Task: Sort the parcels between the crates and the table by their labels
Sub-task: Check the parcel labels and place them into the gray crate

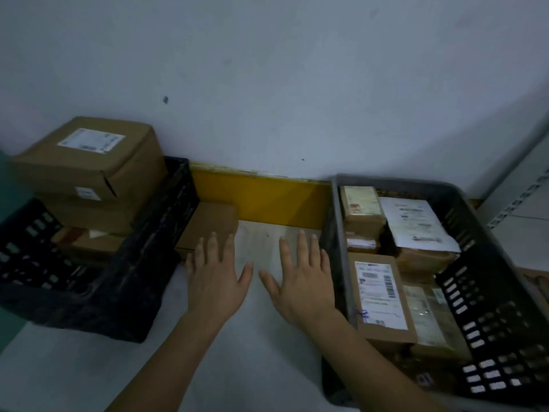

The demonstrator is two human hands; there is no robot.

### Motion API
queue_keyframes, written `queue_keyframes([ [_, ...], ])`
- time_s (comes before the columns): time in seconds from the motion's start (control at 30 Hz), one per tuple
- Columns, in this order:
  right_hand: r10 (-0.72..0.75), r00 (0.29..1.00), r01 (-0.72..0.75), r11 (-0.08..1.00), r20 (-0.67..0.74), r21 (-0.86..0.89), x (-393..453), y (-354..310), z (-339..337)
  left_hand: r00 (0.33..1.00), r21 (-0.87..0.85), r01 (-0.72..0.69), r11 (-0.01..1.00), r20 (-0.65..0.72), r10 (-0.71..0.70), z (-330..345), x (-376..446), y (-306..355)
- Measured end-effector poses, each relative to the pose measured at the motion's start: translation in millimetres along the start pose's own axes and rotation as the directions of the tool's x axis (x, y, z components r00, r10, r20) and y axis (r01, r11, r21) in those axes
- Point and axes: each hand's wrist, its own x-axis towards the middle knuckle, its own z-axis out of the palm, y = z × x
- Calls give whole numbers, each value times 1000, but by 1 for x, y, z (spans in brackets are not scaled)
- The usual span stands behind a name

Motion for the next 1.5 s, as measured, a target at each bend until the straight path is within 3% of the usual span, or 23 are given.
queue_keyframes([
  [0.3,179,972,-173,983,155,-54,63,-87,57,982,53,28,998,185,-37,21,71,-114],
  [0.57,264,939,-253,964,221,-78,94,-106,86,940,66,-19,998,341,-5,63,120,-129],
  [0.8,297,918,-293,954,264,-58,113,-95,102,877,98,88,991,464,-124,107,155,-130],
  [1.13,296,898,-296,954,325,-49,122,-81,122,879,174,152,973,426,-213,139,164,-123],
  [1.23,278,903,-277,960,328,-51,127,-82,121,899,131,152,980,393,-192,137,161,-120],
  [1.4,268,901,-263,963,341,-61,131,-87,127,858,73,202,977,467,-212,141,160,-124],
  [1.5,257,906,-255,966,337,-50,131,-87,130,873,31,205,978,447,-197,132,160,-125],
])
